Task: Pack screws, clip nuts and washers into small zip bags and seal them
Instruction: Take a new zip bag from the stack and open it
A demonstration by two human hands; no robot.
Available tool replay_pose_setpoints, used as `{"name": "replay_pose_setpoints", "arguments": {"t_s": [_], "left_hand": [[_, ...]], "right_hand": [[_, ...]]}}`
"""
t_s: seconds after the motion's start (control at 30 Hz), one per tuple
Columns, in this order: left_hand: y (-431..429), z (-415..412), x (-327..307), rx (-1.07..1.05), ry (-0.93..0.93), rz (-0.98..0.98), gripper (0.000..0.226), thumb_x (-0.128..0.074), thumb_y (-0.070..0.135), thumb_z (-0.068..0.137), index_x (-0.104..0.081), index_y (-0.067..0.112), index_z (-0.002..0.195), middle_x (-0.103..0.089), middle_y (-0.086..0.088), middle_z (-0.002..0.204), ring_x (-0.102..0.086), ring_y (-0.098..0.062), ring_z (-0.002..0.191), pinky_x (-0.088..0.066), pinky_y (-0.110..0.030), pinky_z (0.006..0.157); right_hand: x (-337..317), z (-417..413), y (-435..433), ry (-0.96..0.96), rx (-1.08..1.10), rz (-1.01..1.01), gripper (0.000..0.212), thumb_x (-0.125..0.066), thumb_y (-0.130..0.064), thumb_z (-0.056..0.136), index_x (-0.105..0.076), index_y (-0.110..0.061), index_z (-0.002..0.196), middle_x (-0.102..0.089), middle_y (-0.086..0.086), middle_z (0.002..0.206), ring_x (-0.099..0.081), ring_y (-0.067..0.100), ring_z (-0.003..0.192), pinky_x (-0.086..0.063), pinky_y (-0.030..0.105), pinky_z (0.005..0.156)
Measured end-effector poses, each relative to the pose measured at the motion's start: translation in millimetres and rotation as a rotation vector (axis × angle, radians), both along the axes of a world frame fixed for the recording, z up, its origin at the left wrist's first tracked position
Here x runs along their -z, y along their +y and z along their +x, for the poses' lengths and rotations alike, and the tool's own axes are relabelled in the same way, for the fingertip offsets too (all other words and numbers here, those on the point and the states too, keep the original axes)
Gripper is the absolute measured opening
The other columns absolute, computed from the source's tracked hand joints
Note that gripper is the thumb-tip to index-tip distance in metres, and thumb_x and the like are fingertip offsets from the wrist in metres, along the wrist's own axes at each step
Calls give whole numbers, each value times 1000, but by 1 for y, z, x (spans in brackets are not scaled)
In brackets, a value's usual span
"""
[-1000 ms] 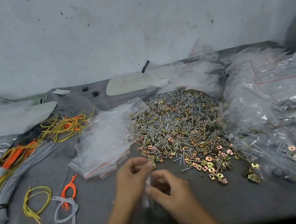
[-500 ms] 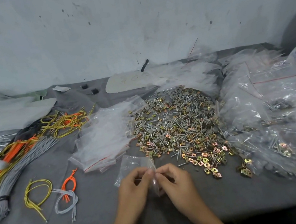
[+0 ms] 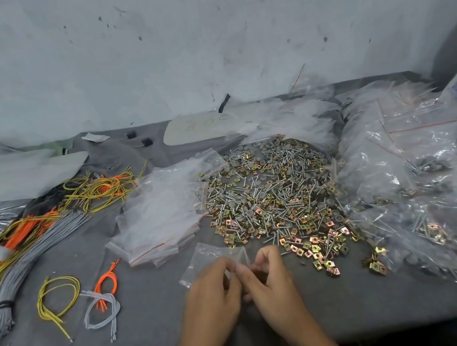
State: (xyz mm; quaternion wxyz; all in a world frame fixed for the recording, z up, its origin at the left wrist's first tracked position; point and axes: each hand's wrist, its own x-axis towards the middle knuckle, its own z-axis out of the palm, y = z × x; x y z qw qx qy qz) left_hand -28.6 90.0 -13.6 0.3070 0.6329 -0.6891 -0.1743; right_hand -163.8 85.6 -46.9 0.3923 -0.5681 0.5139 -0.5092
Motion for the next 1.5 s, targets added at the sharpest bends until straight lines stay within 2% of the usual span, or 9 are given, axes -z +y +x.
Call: {"name": "replay_pose_setpoints", "arguments": {"t_s": [0.13, 0.27, 0.47, 0.6, 0.77, 0.97, 1.2, 1.37, 1.5], "left_hand": [[1, 2, -1, 3, -67, -21, 6, -64, 36, 93, -58, 36, 94, -53, 13, 69, -49, -3, 66, -31, -20, 60], [0, 3, 4, -23, -59, -17, 14, -58, 35, 96, -49, 40, 105, -62, 7, 70, -60, -15, 72, -44, -35, 64], [-5, 11, 1, -130, -170, -33, 21, -56, 29, 96, -61, 38, 115, -73, -3, 82, -67, -32, 87, -48, -40, 69], [0, 13, -7, -65, -146, -94, 25, -66, 26, 91, -67, 41, 111, -74, 9, 83, -67, -18, 82, -46, -30, 66], [14, 13, -12, 64, -34, -126, 31, -60, 32, 88, -60, 47, 115, -70, 28, 95, -66, 4, 83, -46, -11, 70], [23, 9, -17, 19, -11, -228, 38, -54, 35, 79, -56, 51, 114, -61, 45, 103, -62, 15, 88, -47, -8, 78], [14, 18, 5, -57, -59, -252, 27, -57, 33, 84, -78, 26, 98, -73, 9, 87, -67, -10, 78, -45, -19, 71], [-3, 22, 4, -156, -86, -261, 39, -45, 36, 84, -79, 23, 96, -66, 3, 75, -66, -19, 69, -48, -30, 61], [-12, 16, 10, -166, -97, -229, 39, -45, 34, 83, -78, 20, 96, -69, -1, 78, -69, -26, 73, -51, -32, 63]], "right_hand": [[2, 1, -1, 8, 23, 4, 19, -57, -30, 91, -38, -32, 88, -61, -1, 75, -64, 27, 65, -53, 60, 65], [4, 1, 0, 98, -46, -24, 8, -46, -26, 93, -41, -31, 90, -63, 1, 75, -64, 24, 68, -54, 58, 68], [6, 1, 1, 325, -114, -107, 34, -42, -9, 84, -57, -37, 97, -57, -19, 88, -62, 13, 78, -55, 45, 71], [1, 6, 3, 449, -140, -102, 41, -33, -31, 92, -52, -45, 125, -53, -18, 102, -59, 10, 95, -49, 31, 82], [-5, 9, 4, 384, -172, -79, 29, -45, -27, 96, -69, -27, 112, -62, -10, 107, -55, 0, 100, -34, 3, 85], [0, 9, 3, 442, -169, -79, 17, -58, -26, 97, -69, -20, 108, -57, -8, 104, -55, 14, 103, -40, 25, 87], [-2, 8, 5, 487, -225, -143, 24, -53, -27, 100, -69, -22, 117, -61, -4, 115, -52, 15, 109, -40, 29, 99], [-6, -1, 13, 362, -198, -171, 20, -58, -34, 94, -74, -30, 106, -55, -14, 122, -50, 2, 116, -38, 19, 102], [-11, -44, -1, 515, -16, -206, 14, -64, -25, 92, -72, -28, 104, -61, -14, 104, -55, 7, 101, -45, 24, 90]]}}
